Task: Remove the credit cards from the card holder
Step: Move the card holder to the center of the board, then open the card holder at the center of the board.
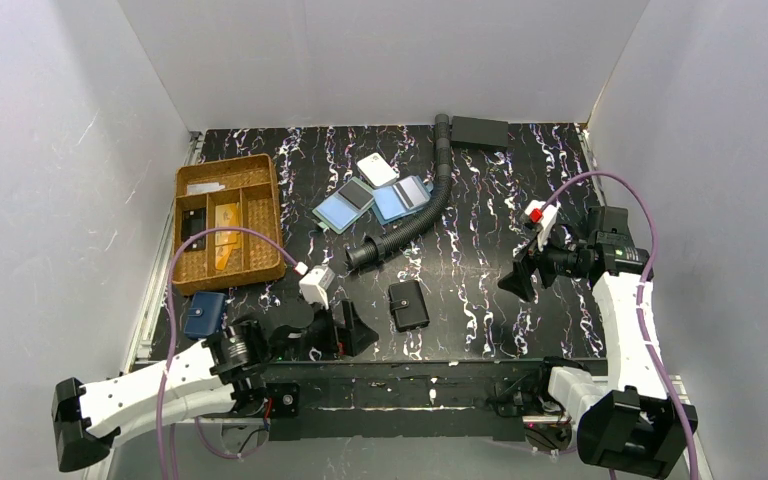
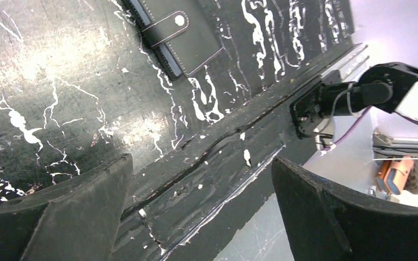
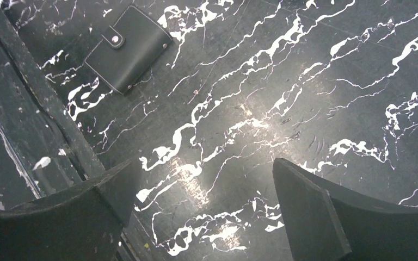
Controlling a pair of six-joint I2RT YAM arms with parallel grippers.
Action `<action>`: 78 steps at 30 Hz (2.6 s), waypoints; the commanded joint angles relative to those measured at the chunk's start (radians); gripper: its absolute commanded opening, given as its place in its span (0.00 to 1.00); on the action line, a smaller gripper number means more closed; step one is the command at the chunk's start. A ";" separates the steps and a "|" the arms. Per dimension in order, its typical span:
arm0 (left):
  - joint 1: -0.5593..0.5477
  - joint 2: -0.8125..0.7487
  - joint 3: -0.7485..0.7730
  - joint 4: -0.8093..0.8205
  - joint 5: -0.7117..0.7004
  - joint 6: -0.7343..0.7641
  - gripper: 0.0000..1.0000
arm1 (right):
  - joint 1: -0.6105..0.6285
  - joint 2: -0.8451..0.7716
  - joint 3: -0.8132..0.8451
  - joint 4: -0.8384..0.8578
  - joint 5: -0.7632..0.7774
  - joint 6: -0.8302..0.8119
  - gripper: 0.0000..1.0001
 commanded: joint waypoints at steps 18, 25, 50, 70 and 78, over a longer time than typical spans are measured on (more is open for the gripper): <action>0.005 0.764 0.558 -0.336 -0.313 -0.264 0.96 | 0.415 0.428 -0.183 0.964 -0.003 1.084 1.00; 0.006 0.946 0.699 -0.420 -0.355 -0.304 0.76 | 0.431 0.588 -0.199 1.054 -0.019 1.220 0.87; 0.006 1.192 0.837 -0.419 -0.308 -0.251 0.63 | 0.540 0.801 -0.216 1.103 -0.066 1.267 0.61; 0.013 1.288 0.948 -0.490 -0.357 -0.206 0.52 | 0.540 0.851 -0.177 1.006 -0.032 1.206 0.44; 0.015 1.314 0.952 -0.496 -0.356 -0.209 0.47 | 0.541 0.858 -0.172 0.996 -0.032 1.201 0.40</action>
